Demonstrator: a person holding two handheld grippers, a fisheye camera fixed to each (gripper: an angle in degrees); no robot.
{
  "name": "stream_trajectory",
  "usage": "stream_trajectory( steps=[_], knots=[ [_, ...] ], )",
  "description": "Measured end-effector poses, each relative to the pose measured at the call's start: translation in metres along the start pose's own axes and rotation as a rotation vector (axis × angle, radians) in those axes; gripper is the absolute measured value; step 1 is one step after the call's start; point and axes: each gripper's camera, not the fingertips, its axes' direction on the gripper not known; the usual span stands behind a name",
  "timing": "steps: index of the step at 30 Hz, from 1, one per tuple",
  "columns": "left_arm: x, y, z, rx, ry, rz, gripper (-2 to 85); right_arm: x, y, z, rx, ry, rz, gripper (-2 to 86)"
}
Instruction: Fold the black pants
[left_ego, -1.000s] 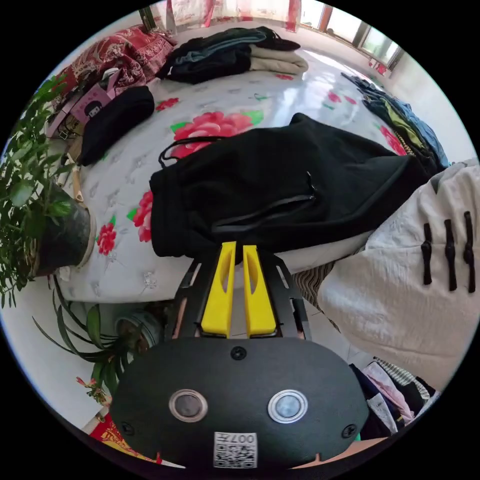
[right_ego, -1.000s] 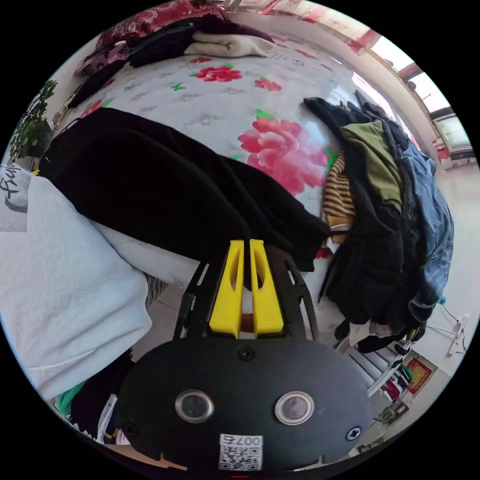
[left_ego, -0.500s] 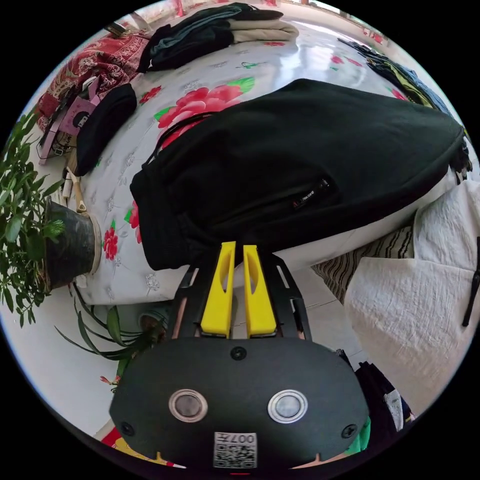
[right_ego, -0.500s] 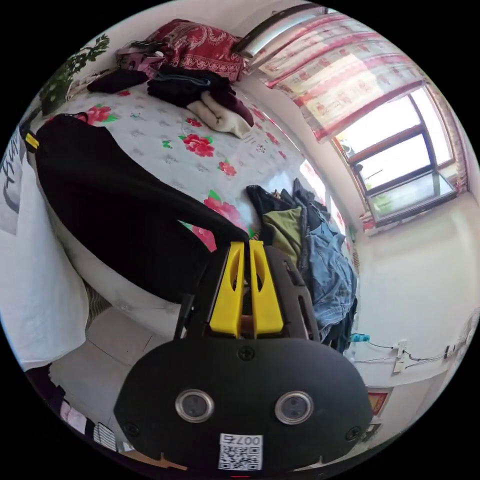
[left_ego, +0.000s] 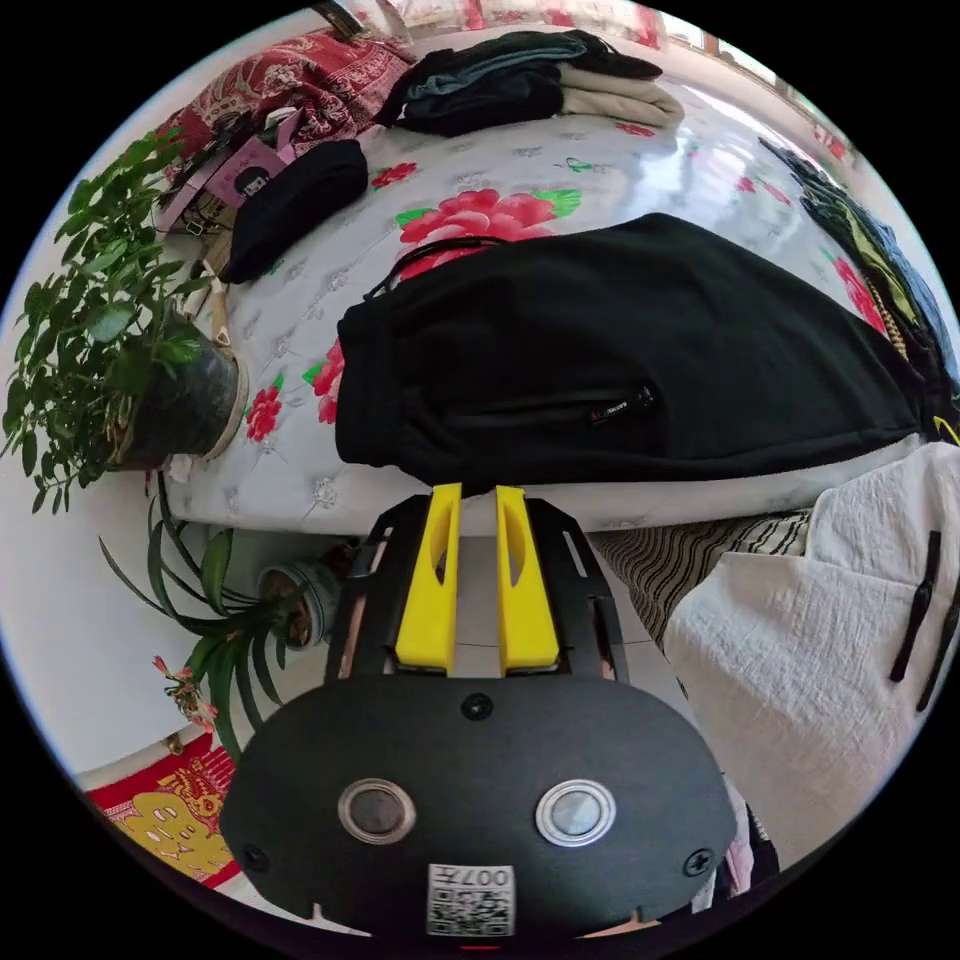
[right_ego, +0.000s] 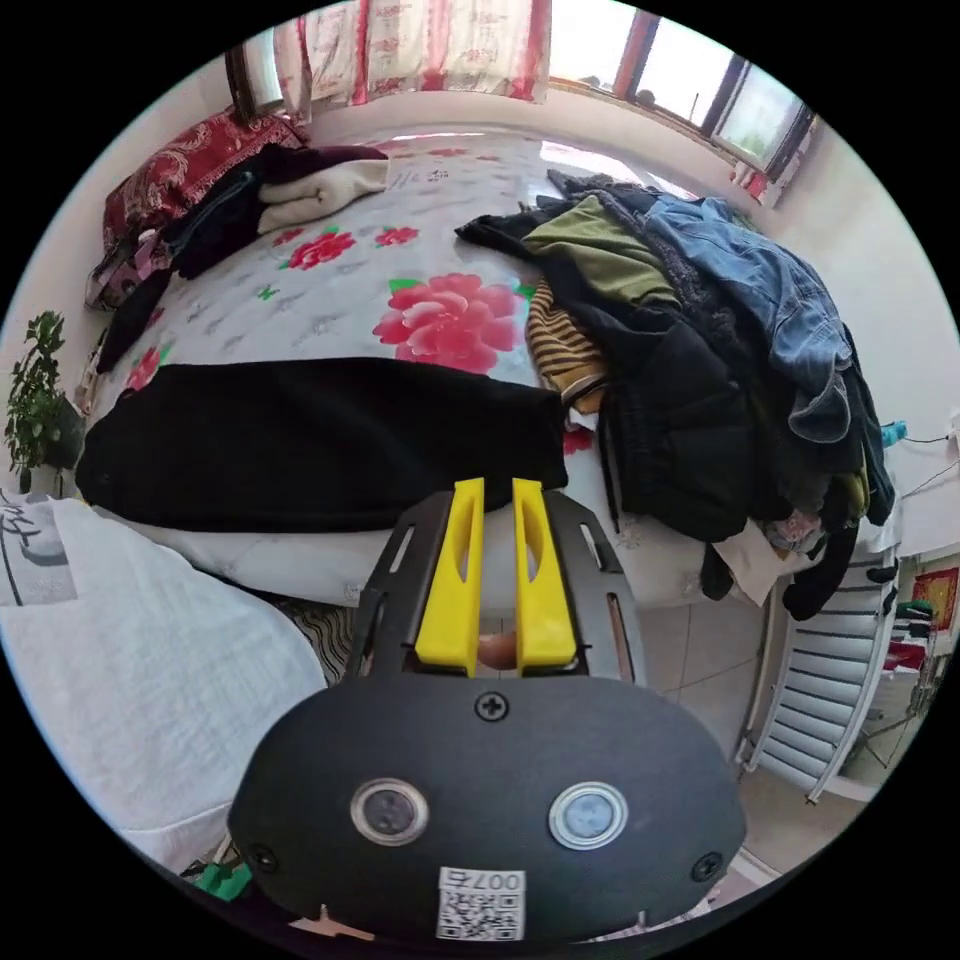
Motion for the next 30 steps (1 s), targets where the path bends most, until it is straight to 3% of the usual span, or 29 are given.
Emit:
stream_trajectory(
  steps=[6, 11, 15, 21, 26, 30],
  knots=[
    [-0.007, 0.031, -0.017, 0.077, 0.07, -0.225, 5.7, -0.036, -0.064, 0.025, 0.062, -0.369, -0.208, 6.7],
    [0.011, 0.027, -0.018, 0.103, 0.109, -0.313, 6.0, -0.104, -0.116, 0.061, -0.022, -0.62, -0.459, 7.6],
    [0.019, 0.015, -0.008, 0.104, 0.118, -0.337, 5.6, -0.174, -0.144, 0.082, -0.058, -0.648, -0.681, 7.9],
    [0.003, -0.014, 0.027, 0.101, 0.171, -0.37, 4.8, -0.248, -0.181, 0.124, -0.144, -0.595, -0.801, 8.9],
    [-0.017, -0.029, 0.084, -0.004, 0.157, -0.383, 0.3, -0.269, -0.189, 0.176, -0.366, -0.615, -0.804, 8.4],
    [-0.023, -0.018, 0.089, 0.102, 0.189, -0.338, -0.8, -0.257, -0.177, 0.182, -0.496, -0.686, -0.884, 7.1]
  ],
)
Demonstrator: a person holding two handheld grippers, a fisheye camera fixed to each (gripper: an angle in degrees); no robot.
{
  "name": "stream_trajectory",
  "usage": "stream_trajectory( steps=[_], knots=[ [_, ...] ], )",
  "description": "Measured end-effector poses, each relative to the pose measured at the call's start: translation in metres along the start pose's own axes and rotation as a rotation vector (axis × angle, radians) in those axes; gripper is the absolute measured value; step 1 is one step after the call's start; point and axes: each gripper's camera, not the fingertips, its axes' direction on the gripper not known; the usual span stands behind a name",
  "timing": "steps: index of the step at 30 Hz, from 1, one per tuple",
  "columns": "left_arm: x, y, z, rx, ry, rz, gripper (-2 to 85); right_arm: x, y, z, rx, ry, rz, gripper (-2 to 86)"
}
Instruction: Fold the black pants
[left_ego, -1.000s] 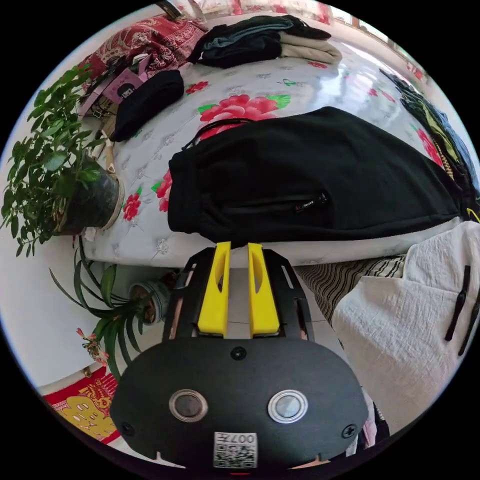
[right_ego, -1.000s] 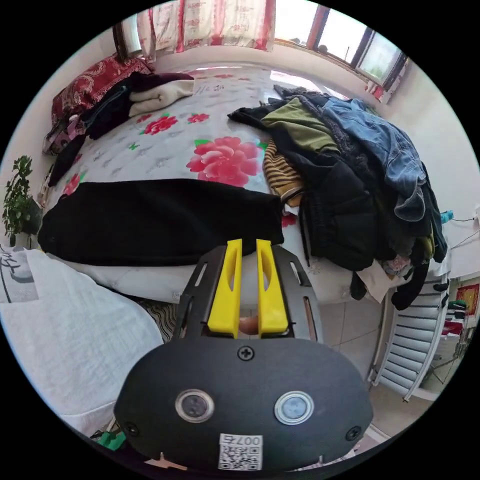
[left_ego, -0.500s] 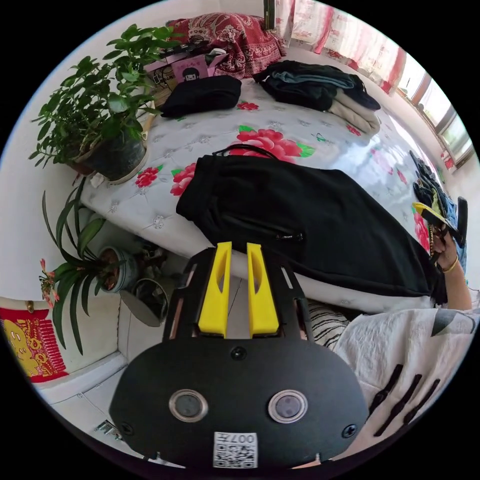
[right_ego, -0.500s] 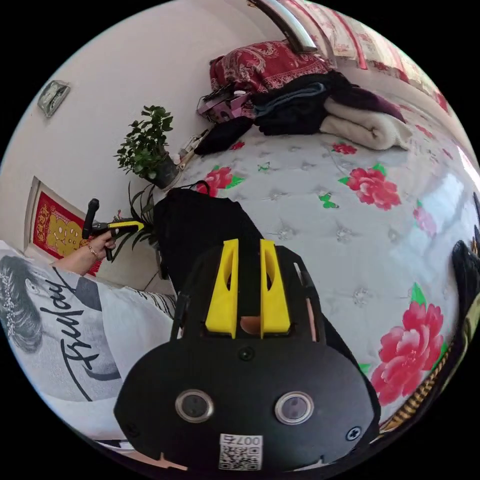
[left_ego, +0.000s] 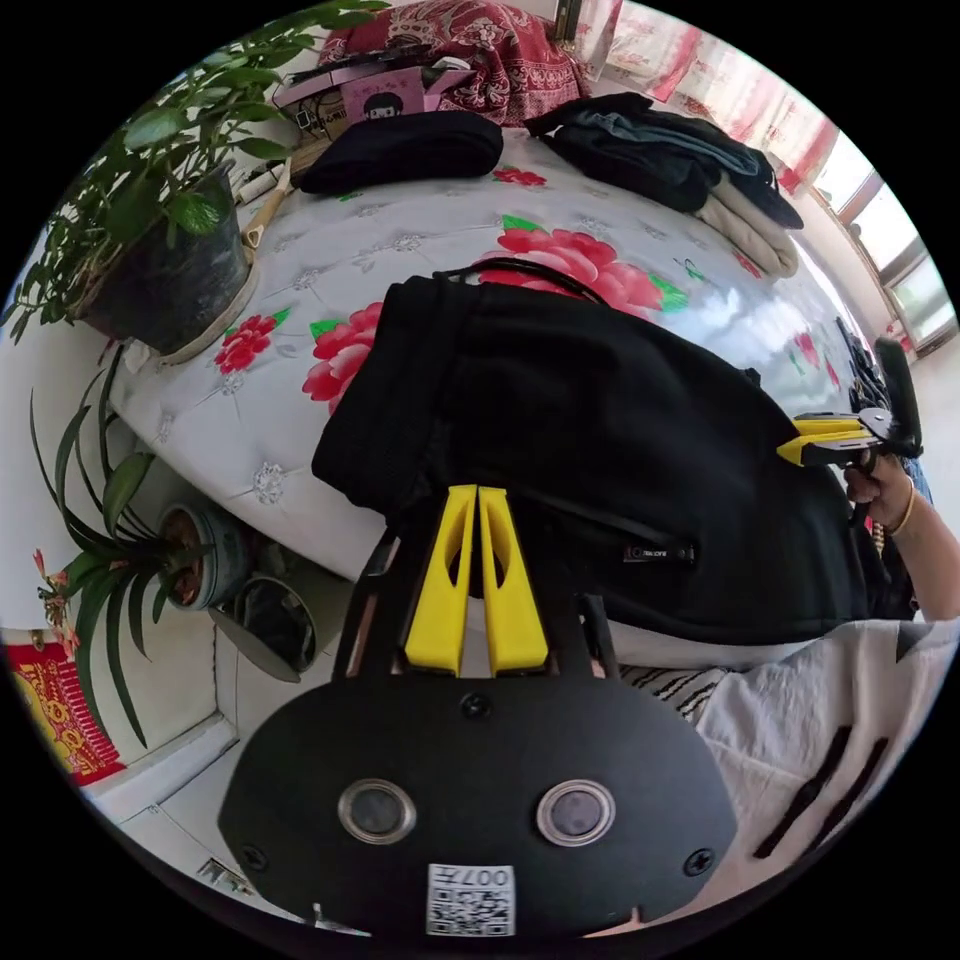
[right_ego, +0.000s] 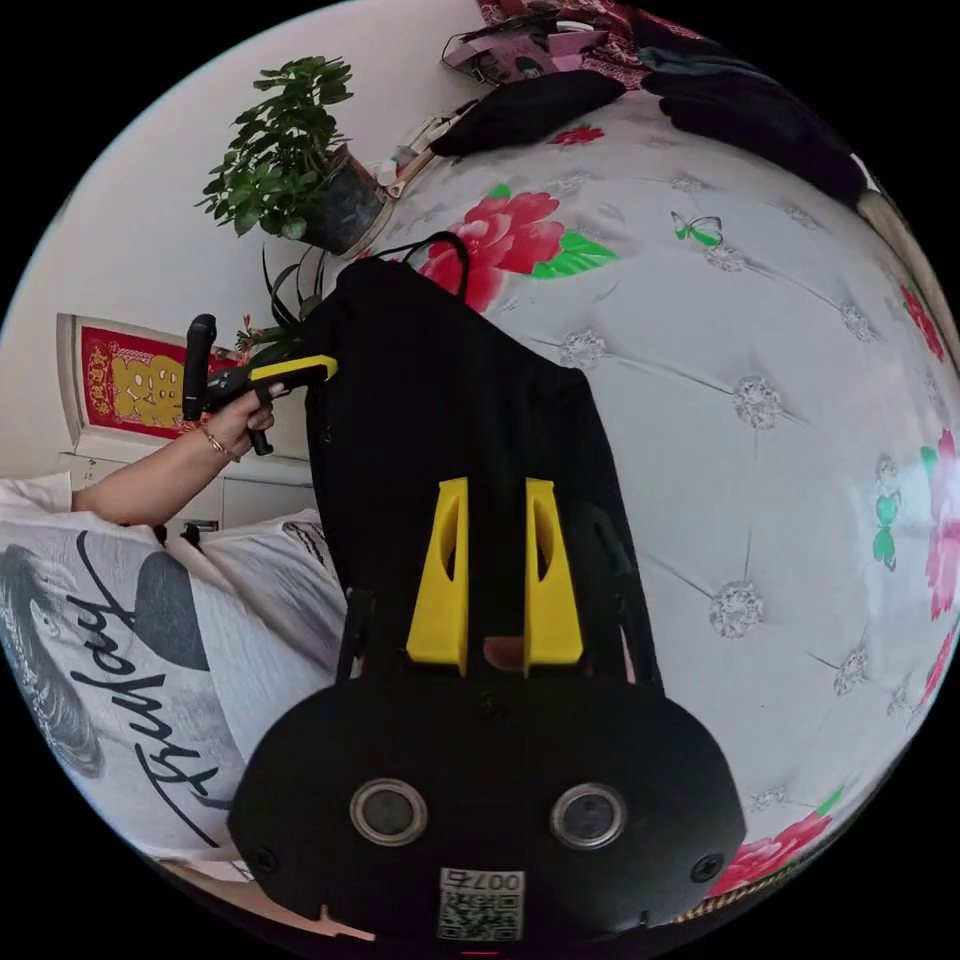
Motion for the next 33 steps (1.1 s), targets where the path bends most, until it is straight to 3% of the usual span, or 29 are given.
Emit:
stream_trajectory(
  steps=[4, 11, 16, 22, 28, 33],
  knots=[
    [0.0, 0.002, 0.003, 0.016, -0.021, 0.077, -0.9, 0.029, -0.002, -0.033, 0.033, -0.151, 0.104, 6.6],
    [-0.014, -0.003, 0.008, 0.009, 0.016, 0.094, -0.9, 0.137, -0.023, -0.042, 0.123, -0.531, 0.586, 4.1],
    [-0.022, -0.005, 0.01, 0.021, 0.027, 0.099, -0.9, 0.159, -0.034, -0.039, 0.133, -0.496, 0.676, 1.4],
    [-0.032, -0.027, 0.015, 0.036, 0.022, 0.108, -1.0, 0.154, -0.011, -0.089, 0.382, -0.282, 0.686, 0.7],
    [-0.05, -0.036, 0.017, 0.065, 0.083, 0.016, -1.0, 0.115, 0.107, -0.14, 0.663, -0.185, 0.655, 4.5],
    [-0.069, -0.034, 0.014, 0.057, 0.166, -0.067, -0.9, 0.064, 0.298, -0.143, 0.877, 0.075, 0.943, 6.6]
  ],
)
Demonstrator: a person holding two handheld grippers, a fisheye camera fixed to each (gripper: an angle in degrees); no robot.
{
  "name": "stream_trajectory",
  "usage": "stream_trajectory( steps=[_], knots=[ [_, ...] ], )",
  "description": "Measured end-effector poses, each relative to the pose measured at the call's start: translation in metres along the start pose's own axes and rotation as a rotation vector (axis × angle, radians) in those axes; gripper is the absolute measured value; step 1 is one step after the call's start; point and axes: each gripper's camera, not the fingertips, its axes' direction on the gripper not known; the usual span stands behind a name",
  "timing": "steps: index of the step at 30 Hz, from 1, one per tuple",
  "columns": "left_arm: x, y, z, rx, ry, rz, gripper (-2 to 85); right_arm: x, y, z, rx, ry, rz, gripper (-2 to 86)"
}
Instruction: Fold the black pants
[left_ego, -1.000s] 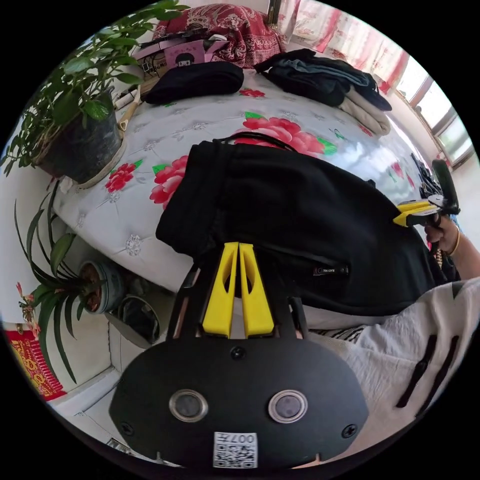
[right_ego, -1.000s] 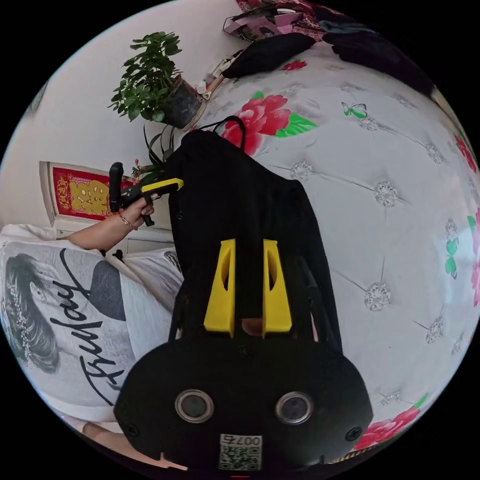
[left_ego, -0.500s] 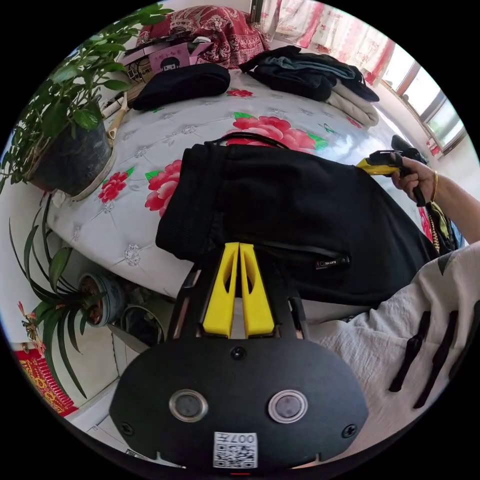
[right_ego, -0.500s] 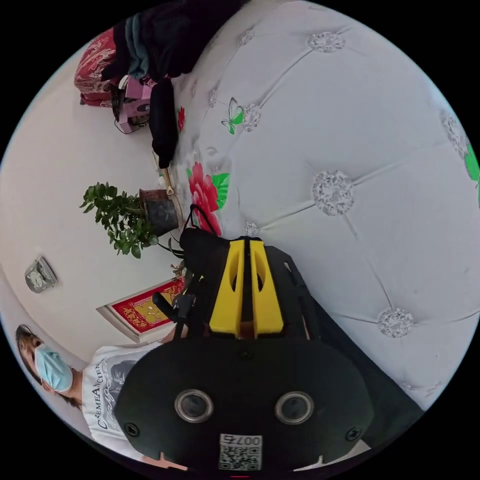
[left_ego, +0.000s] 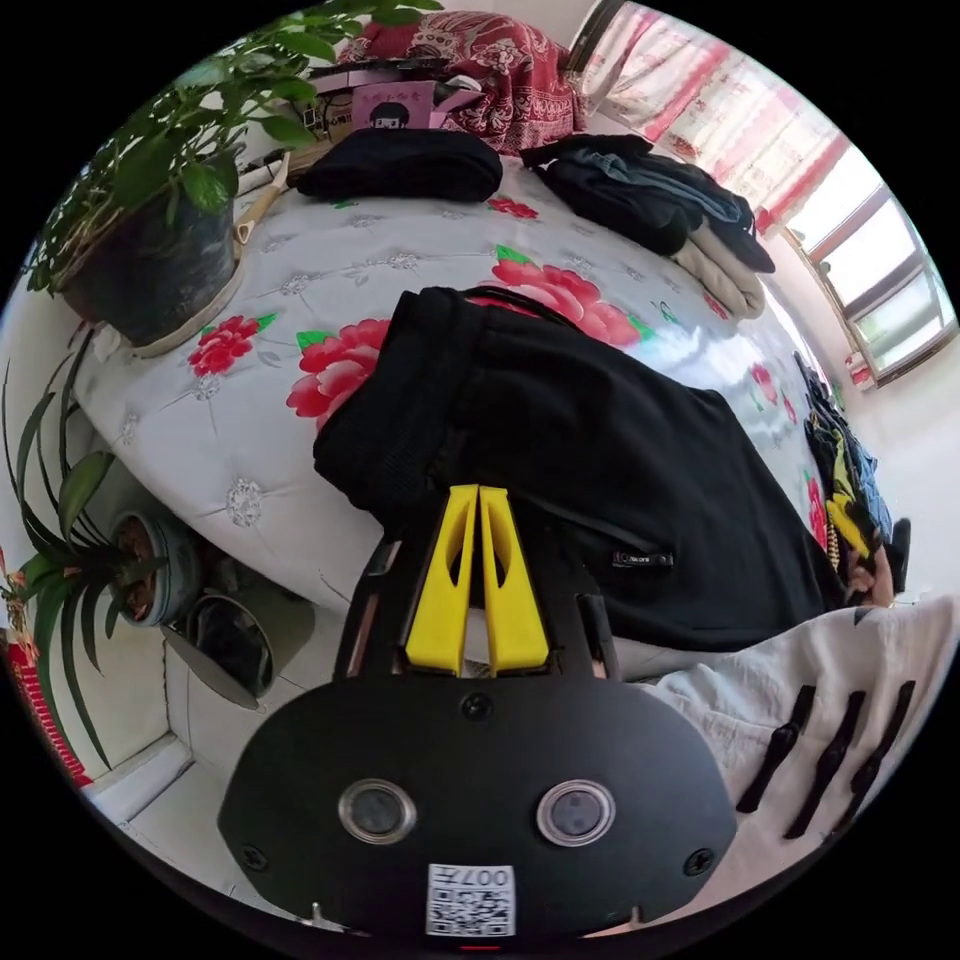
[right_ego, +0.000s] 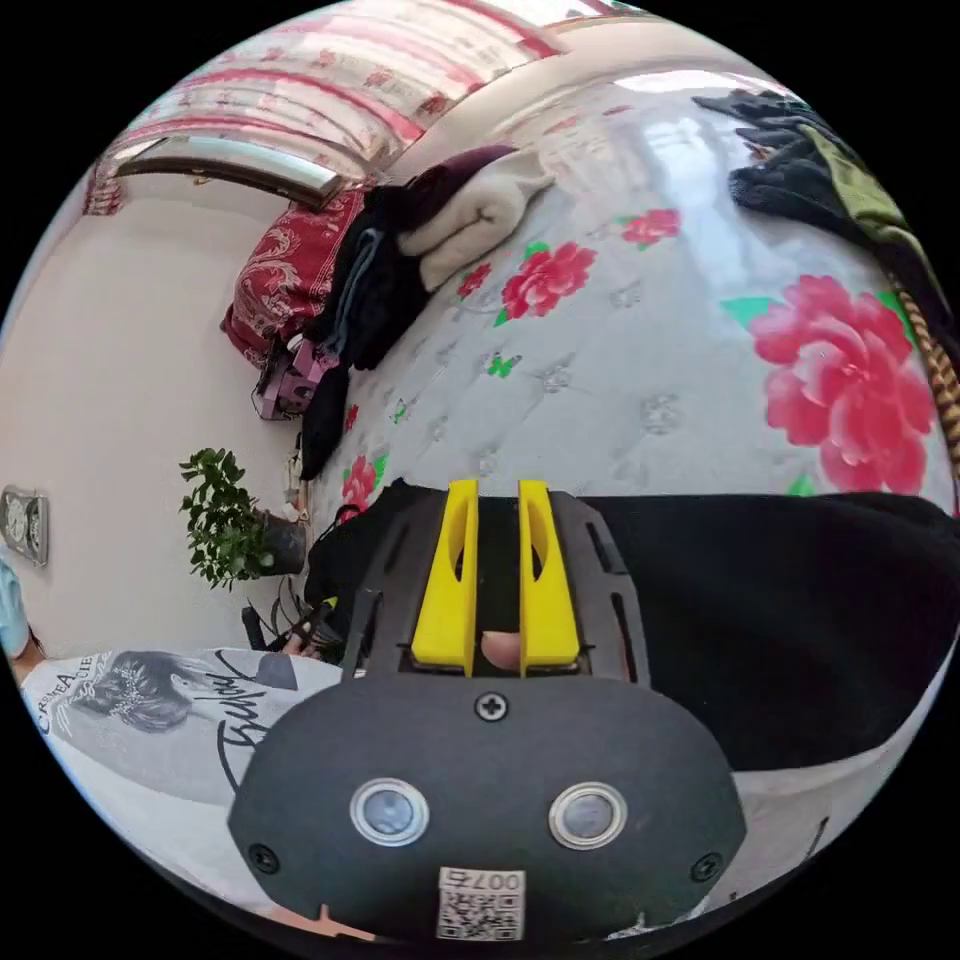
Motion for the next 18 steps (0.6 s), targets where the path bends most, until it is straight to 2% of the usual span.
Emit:
stream_trajectory(
  steps=[3, 6, 8, 13, 16, 18],
  knots=[
    [-0.01, -0.002, -0.006, -0.009, 0.041, -0.066, -0.9, 0.069, 0.066, -0.08, 0.261, 0.123, 0.257, 7.2],
    [-0.022, -0.001, -0.016, 0.023, 0.12, -0.146, -0.8, 0.119, 0.129, -0.128, 0.484, 0.155, 0.479, 8.0],
    [-0.033, -0.001, -0.022, 0.051, 0.189, -0.212, -0.5, 0.14, 0.154, -0.137, 0.561, 0.136, 0.541, 8.4],
    [-0.053, -0.003, -0.026, 0.057, 0.295, -0.328, 3.6, 0.169, 0.182, -0.112, 0.593, 0.027, 0.6, 8.5],
    [-0.066, 0.0, -0.028, 0.068, 0.354, -0.401, 5.9, 0.166, 0.193, -0.098, 0.721, -0.036, 0.609, 7.1],
    [-0.073, 0.0, -0.028, 0.068, 0.375, -0.421, 6.5, 0.164, 0.178, -0.082, 0.655, -0.149, 0.59, 4.5]
  ],
)
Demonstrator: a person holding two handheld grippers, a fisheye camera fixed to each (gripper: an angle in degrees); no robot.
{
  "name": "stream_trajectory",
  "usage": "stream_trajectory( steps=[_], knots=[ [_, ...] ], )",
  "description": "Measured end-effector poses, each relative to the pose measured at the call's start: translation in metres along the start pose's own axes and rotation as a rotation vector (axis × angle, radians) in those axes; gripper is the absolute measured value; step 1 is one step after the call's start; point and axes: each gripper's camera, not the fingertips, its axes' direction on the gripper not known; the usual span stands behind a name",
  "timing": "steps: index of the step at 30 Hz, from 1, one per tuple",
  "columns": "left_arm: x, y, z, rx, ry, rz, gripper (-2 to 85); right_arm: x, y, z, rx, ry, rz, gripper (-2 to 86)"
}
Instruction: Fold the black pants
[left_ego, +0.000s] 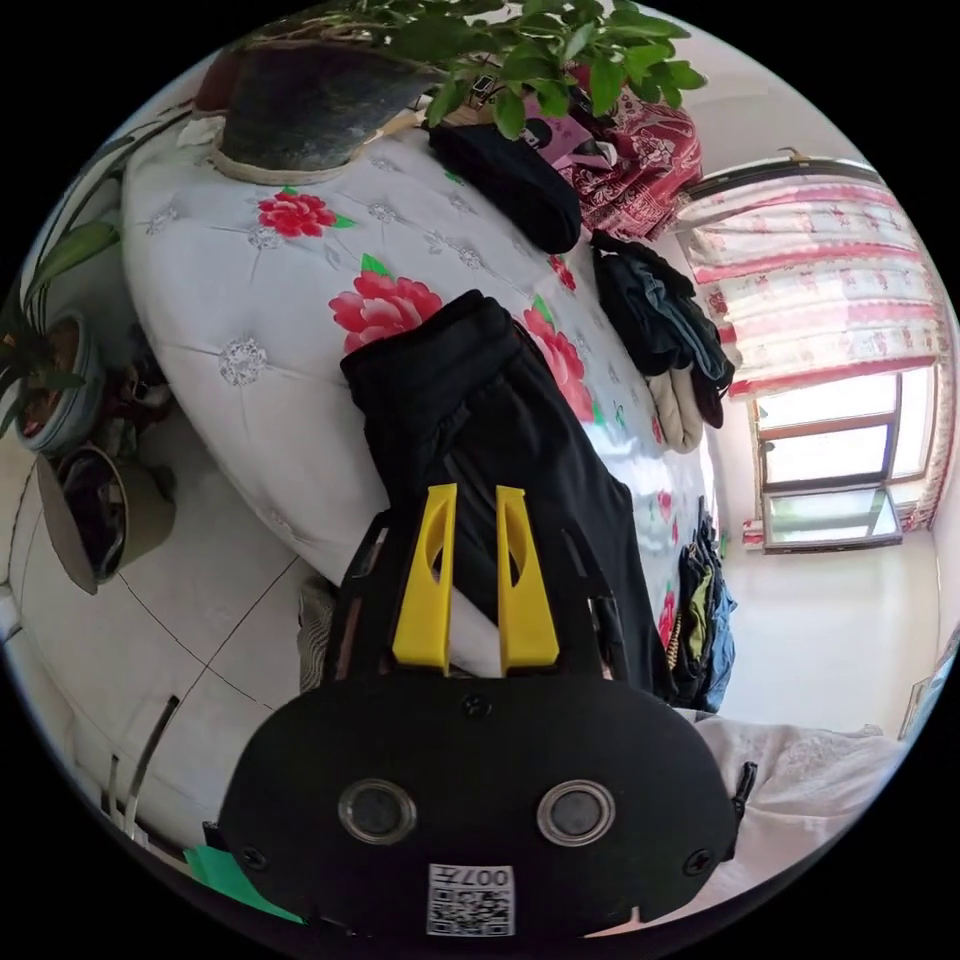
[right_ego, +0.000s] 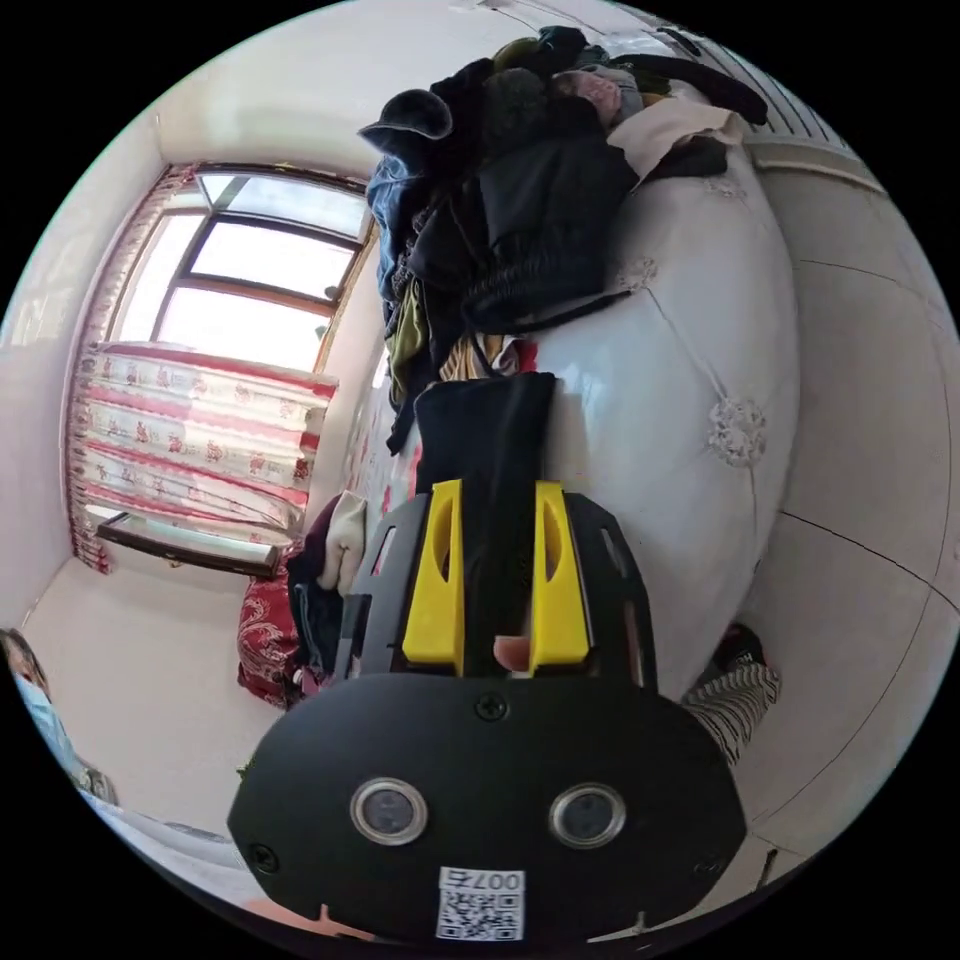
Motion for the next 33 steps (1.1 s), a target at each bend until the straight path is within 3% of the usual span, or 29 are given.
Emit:
stream_trajectory(
  steps=[4, 7, 9, 14, 18, 24, 28, 33],
  knots=[
    [-0.011, -0.008, -0.004, -0.008, 0.042, -0.026, 8.1, -0.063, 0.012, 0.016, -0.056, 0.037, -0.202, 1.5],
    [-0.017, -0.012, -0.009, 0.01, 0.063, -0.039, 8.6, -0.16, 0.057, 0.029, -0.199, -0.009, -0.591, 0.9],
    [-0.021, -0.015, -0.011, 0.017, 0.083, -0.05, 8.7, -0.236, 0.134, 0.039, -0.32, -0.012, -0.964, 1.4],
    [-0.032, -0.021, -0.018, 0.05, 0.14, -0.074, 8.7, -0.28, 0.324, 0.088, -0.682, -0.061, -1.437, 3.7],
    [-0.04, -0.023, -0.023, 0.063, 0.169, -0.098, 8.8, -0.217, 0.45, 0.169, -1.239, 0.134, -1.457, 6.1],
    [-0.052, -0.024, -0.044, 0.112, 0.169, -0.081, 9.2, -0.234, 0.477, 0.135, -1.022, 0.115, -1.604, 7.3],
    [-0.062, -0.031, -0.033, 0.113, 0.218, -0.134, 10.8, -0.241, 0.496, 0.145, -1.047, 0.09, -1.666, 7.5],
    [-0.056, -0.048, -0.007, 0.051, 0.243, -0.129, 13.0, -0.251, 0.506, 0.164, -1.121, 0.044, -1.518, 7.0]
  ],
)
